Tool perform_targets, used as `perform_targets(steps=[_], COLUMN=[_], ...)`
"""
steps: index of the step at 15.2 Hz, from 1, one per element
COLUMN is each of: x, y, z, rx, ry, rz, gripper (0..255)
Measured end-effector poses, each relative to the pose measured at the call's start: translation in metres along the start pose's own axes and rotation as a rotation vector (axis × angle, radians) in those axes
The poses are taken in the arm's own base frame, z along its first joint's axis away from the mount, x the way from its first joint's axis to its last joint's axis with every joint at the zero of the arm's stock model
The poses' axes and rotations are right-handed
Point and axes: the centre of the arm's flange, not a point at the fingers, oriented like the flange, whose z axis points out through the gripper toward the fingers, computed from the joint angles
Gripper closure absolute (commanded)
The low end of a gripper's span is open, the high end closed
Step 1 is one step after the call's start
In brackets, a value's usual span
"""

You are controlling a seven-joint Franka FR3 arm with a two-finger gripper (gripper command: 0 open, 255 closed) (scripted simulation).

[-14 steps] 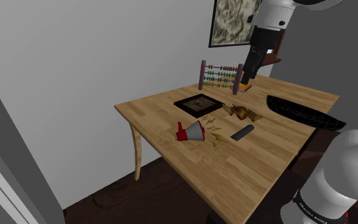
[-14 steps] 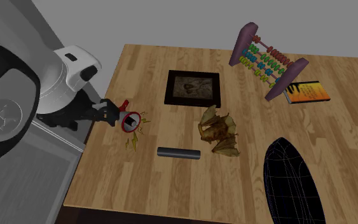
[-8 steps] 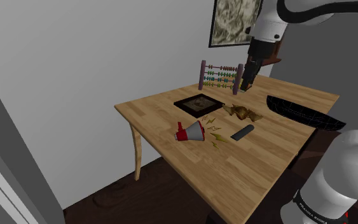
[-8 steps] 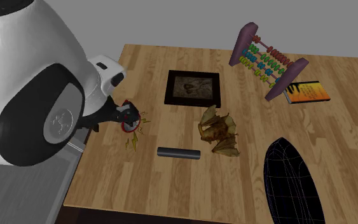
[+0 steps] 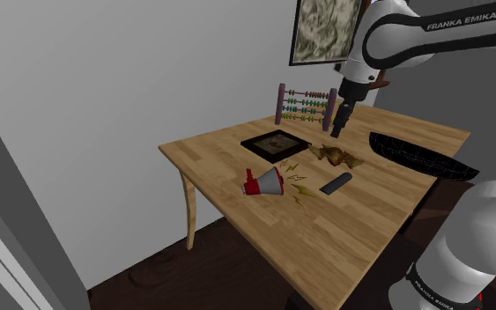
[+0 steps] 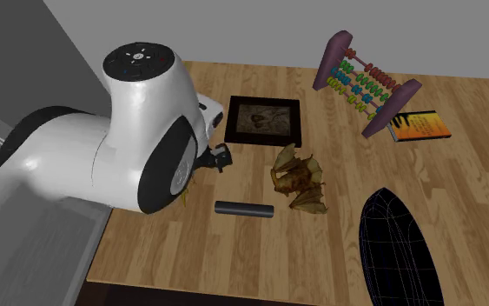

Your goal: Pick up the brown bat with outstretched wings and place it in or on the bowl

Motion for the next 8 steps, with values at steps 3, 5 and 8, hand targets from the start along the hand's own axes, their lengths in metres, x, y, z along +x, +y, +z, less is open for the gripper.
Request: perform_targets(steps=[3,5,8], x=[0.002,0.001,0.005], y=[0.029,0.049,0.075], z=[0.026,0.047,0.070], rx=[-0.010,-0.016,-0.026], ry=[-0.001,-0.002,-0.003], rz=[-0.021,-0.035,-0.057], gripper=[0,0,0])
